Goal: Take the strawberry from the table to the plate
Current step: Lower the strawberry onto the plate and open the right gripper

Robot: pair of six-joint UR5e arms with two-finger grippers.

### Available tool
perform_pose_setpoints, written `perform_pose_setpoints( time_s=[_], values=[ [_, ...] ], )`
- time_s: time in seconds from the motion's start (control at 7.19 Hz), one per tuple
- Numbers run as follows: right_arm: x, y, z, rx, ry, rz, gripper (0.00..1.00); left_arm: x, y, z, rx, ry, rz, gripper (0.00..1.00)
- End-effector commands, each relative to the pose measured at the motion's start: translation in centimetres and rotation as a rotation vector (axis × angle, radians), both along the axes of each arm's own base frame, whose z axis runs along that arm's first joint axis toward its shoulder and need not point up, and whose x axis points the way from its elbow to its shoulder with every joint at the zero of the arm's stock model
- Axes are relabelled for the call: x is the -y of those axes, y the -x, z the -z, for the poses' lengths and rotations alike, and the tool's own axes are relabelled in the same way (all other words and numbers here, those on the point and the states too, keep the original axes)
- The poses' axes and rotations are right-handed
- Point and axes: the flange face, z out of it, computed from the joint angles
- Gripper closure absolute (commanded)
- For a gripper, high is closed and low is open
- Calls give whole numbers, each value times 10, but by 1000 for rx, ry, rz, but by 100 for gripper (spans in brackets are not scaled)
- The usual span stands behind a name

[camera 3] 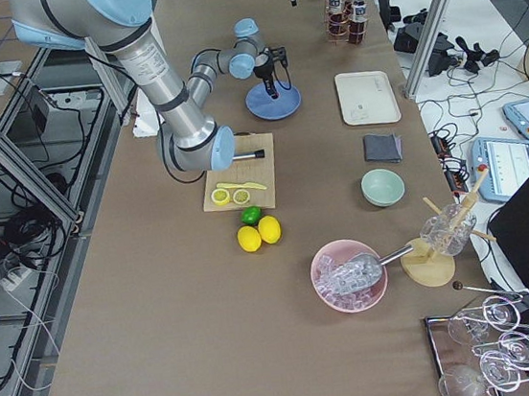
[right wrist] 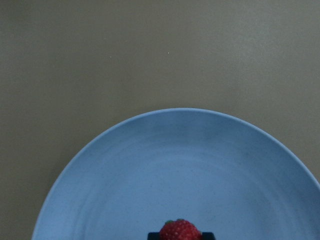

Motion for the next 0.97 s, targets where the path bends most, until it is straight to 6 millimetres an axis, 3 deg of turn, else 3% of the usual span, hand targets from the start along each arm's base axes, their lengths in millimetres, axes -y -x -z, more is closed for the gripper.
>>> perform_pose_setpoints(
  time_s=[0.0,0.28,0.42,0.56,0.7,0.83],
  values=[
    [5,-1,-5,11,10,-11,1,2,-2,1,0,0,-1,2],
    [0,-13,5,41,34,-32,0,4,-3,3,-2,-3,-2,2],
    [8,-37,22,43,62,-27,0,3,-3,3,-3,-2,-3,2],
    [29,-95,44,62,116,-16,0,3,-1,2,-2,-1,0,2],
    [40,-145,47,57,155,-2,0,1,1,-1,-1,3,0,2],
    [59,-199,23,9,133,9,0,1,3,-1,-1,0,2,2]
  ],
)
